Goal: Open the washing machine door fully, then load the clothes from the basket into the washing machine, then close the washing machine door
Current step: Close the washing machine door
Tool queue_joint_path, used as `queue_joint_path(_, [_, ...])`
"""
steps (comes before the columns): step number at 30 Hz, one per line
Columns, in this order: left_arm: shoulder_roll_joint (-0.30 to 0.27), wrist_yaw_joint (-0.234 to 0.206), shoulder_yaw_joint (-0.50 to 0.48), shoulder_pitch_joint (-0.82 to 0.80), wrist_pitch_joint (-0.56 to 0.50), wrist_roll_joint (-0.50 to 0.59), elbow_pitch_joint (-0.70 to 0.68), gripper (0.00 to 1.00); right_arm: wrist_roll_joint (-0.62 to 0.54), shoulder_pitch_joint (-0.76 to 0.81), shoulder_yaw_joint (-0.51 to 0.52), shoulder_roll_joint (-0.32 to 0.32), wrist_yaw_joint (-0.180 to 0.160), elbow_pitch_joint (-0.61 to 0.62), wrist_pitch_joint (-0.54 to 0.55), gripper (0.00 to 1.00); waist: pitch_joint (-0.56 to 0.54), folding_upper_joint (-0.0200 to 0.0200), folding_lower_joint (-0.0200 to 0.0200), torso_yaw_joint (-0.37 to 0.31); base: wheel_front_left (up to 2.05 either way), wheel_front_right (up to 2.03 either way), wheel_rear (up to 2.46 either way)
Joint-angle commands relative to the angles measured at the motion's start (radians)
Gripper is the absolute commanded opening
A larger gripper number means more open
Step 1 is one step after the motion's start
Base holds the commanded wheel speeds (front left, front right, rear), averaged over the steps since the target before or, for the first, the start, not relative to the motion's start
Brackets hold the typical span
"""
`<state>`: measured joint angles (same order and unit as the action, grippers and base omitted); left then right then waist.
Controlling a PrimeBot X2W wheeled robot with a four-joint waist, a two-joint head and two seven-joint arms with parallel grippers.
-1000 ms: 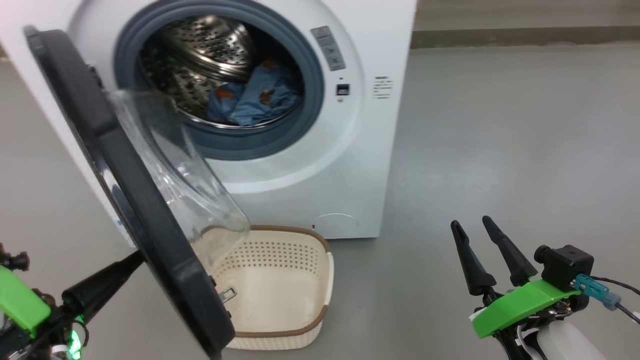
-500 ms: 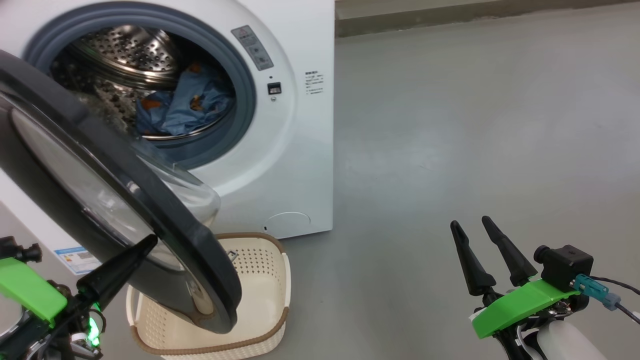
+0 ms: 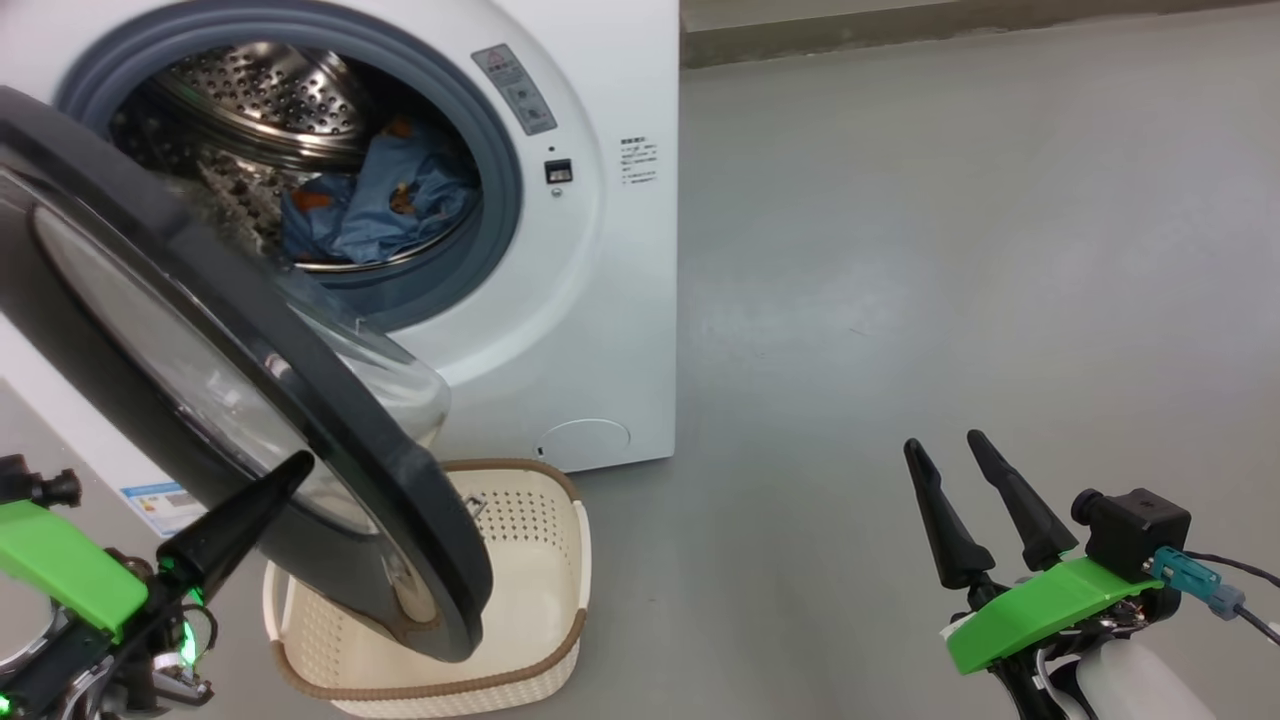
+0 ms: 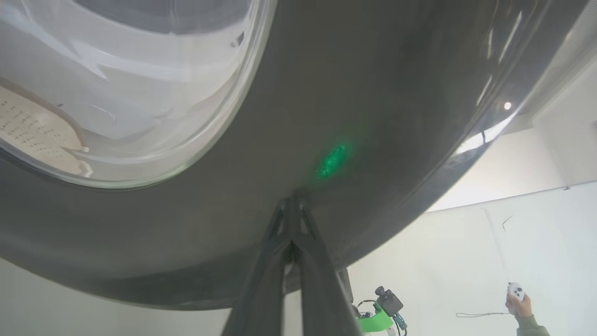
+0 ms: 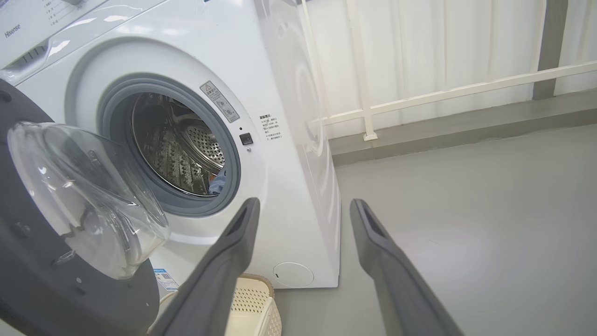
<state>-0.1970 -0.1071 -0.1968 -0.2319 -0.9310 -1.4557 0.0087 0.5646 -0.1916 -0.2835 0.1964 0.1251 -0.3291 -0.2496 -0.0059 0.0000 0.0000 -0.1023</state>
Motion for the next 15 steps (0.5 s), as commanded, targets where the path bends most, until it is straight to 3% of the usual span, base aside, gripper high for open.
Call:
queue_joint_path(1, [-0.033,0.013,-0.031,-0.049,0.006,0.017,-0.032,0.0,-0.006,-0.01,-0.009,0.008,0.006,0.028,-0.012,1.0,-0.002,0.0,0.0,0.016,0.0,0.0,0.0])
queue_joint_path(2, [-0.037,0.02,-0.028,-0.048,0.013,0.03,-0.034,0.07,-0.006,-0.01,-0.008,0.008,0.006,0.028,-0.012,1.0,-0.002,0.0,0.0,0.02,0.0,0.0,0.0])
queue_joint_path(3, [-0.041,0.028,-0.026,-0.047,0.023,0.046,-0.035,0.24,-0.007,-0.01,-0.006,0.008,0.006,0.028,-0.012,1.0,-0.002,0.0,0.0,0.026,0.0,0.0,0.0])
queue_joint_path(4, [-0.041,0.028,-0.026,-0.047,0.023,0.046,-0.035,0.24,-0.007,-0.01,-0.006,0.008,0.006,0.028,-0.012,1.0,-0.002,0.0,0.0,0.026,0.0,0.0,0.0])
queue_joint_path(6, [-0.045,0.043,-0.019,-0.045,0.037,0.068,-0.038,0.33,-0.008,-0.009,-0.002,0.008,0.006,0.029,-0.012,1.0,-0.004,0.0,0.0,0.036,0.0,0.0,0.0])
queue_joint_path(7, [-0.045,0.051,-0.019,-0.045,0.048,0.078,-0.04,0.46,-0.008,-0.009,0.0,0.008,0.006,0.029,-0.012,1.0,-0.005,0.0,0.0,0.041,0.0,0.0,0.0])
queue_joint_path(8, [-0.047,0.059,-0.019,-0.046,0.062,0.092,-0.041,0.7,-0.009,-0.008,0.001,0.008,0.006,0.029,-0.012,1.0,-0.005,0.0,0.0,0.045,0.0,0.0,0.0])
queue_joint_path(10, [-0.041,0.075,-0.024,-0.05,0.089,0.105,-0.04,1.0,-0.01,-0.008,0.002,0.009,0.006,0.03,-0.012,1.0,-0.006,0.0,0.0,0.051,0.0,0.0,0.0])
queue_joint_path(15, [-0.053,0.149,-0.03,-0.049,0.184,0.191,-0.043,1.0,-0.011,-0.009,0.001,0.008,0.006,0.033,-0.012,1.0,-0.007,0.0,0.0,0.058,0.0,0.0,0.0])
